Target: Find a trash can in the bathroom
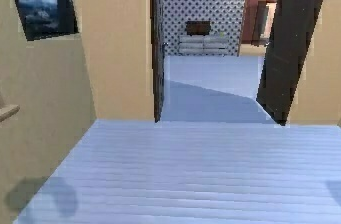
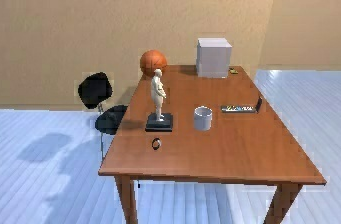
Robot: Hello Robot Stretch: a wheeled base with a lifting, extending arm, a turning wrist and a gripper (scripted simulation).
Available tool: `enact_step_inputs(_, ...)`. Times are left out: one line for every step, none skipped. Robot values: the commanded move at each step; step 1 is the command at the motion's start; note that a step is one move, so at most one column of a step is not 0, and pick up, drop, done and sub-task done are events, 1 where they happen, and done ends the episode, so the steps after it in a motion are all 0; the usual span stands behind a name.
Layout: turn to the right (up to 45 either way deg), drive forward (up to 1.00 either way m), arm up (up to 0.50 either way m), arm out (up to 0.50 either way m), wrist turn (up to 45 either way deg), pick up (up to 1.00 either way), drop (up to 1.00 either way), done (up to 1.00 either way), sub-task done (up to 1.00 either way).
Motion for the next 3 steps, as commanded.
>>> enact_step_inputs(6.0, 0.00, 0.00, 0.00, 0.0, 0.00, 0.00, 0.00, 0.00)
enact_step_inputs(3.0, 0.00, 0.00, 0.00, 0.0, 0.00, 0.00, 0.00, 0.00)
enact_step_inputs(0.0, 0.50, 0.00, 0.00, 0.0, 0.00, 0.00, 0.00, 0.00)
